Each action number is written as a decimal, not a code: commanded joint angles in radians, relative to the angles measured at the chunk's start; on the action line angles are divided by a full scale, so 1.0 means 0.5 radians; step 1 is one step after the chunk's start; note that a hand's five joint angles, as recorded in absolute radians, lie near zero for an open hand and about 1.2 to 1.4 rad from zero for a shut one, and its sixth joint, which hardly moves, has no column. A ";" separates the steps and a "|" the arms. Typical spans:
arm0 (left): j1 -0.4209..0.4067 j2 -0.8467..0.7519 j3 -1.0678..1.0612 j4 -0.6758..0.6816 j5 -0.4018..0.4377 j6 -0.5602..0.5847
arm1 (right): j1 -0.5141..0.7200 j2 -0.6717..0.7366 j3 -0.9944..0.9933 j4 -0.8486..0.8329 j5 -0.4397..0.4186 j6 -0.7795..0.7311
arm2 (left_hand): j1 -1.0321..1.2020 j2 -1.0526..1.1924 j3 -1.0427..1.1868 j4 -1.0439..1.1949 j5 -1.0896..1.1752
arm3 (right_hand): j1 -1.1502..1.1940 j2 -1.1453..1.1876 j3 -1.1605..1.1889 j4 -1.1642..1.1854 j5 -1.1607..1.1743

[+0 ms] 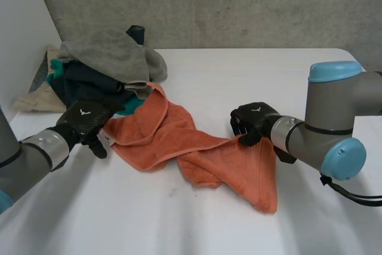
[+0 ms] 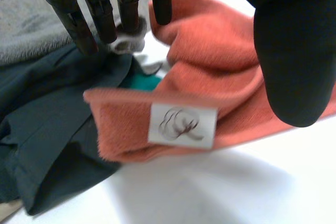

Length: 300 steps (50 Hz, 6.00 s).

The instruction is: Fold the laundry.

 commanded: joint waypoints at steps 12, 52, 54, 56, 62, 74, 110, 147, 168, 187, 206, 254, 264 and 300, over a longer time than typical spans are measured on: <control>-0.155 -0.573 0.643 0.046 -0.354 0.263 | -0.016 -0.521 0.543 -0.081 -0.016 -0.173 | 1.729 1.697 1.685 1.700 1.708 | 0.552 0.520 0.561 0.562 0.563; -0.438 0.170 0.548 -0.727 -0.833 -0.593 | -0.384 -1.371 0.832 0.330 0.287 -1.317 | 2.343 2.312 2.300 2.315 2.323 | 0.552 0.520 0.561 0.562 0.563; -0.465 0.023 0.655 -0.727 -0.888 -0.593 | -0.381 -1.175 0.768 0.318 0.318 -1.342 | 2.343 2.312 2.300 2.315 2.323 | 0.552 0.520 0.561 0.562 0.563; -0.505 -0.177 0.888 -0.730 -1.001 -0.593 | -0.375 -1.046 0.682 0.293 0.364 -1.339 | 2.343 2.312 2.300 2.315 2.323 | 0.552 0.520 0.561 0.562 0.563; -0.591 -0.533 1.657 -0.675 -1.192 -0.586 | -0.316 -0.638 0.041 -0.105 0.652 -1.324 | 2.343 2.312 2.300 2.315 2.323 | 0.552 0.520 0.561 0.562 0.563; -0.652 -0.478 2.356 0.022 -1.431 -0.577 | -0.249 -0.784 -0.178 -1.483 0.781 -1.244 | 2.343 2.312 2.300 2.315 2.323 | 0.552 0.520 0.561 0.562 0.563; -0.695 0.160 0.352 -0.270 -1.232 -0.899 | -0.448 -0.858 1.154 -0.848 0.456 -1.069 | 0.542 0.510 0.499 0.513 0.521 | 0.552 0.520 0.561 0.562 0.563; -0.336 0.013 -0.198 0.258 -0.232 0.561 | -0.491 -1.435 0.991 -0.403 0.192 -0.879 | 0.641 0.610 0.598 0.613 0.621 | 0.552 0.520 0.561 0.562 0.563; -0.303 -0.380 0.171 0.292 -0.409 0.892 | -0.491 -1.429 0.945 -0.403 0.195 -0.879 | 0.817 0.786 0.774 0.789 0.797 | 0.552 0.520 0.561 0.562 0.563; -0.202 -0.398 0.125 0.283 -0.262 0.902 | -0.497 -1.328 0.921 -0.419 0.214 -0.894 | 0.759 0.727 0.716 0.730 0.738 | 0.552 0.520 0.561 0.562 0.563; -0.223 0.154 -0.142 -0.064 -0.222 0.457 | -0.513 -1.275 0.856 -0.400 0.244 -0.833 | 0.636 0.604 0.593 0.607 0.615 | 0.552 0.520 0.561 0.562 0.563; -0.631 0.095 0.205 0.147 -1.186 -0.304 | -0.303 -1.619 0.390 -0.038 0.548 -0.771 | 2.343 2.312 2.300 2.315 2.323 | 0.552 0.520 0.561 0.562 0.563; -0.505 0.730 -0.025 0.135 -0.901 -0.307 | -0.457 -1.570 0.506 -0.038 0.536 -0.928 | 2.343 2.312 2.300 2.315 2.323 | 0.552 0.520 0.561 0.562 0.563; -0.855 -0.098 -0.118 0.040 -0.814 -0.228 | -0.473 -1.457 0.829 -0.090 0.453 -0.894 | 0.706 0.674 0.663 0.677 0.685 | 0.552 0.520 0.561 0.562 0.563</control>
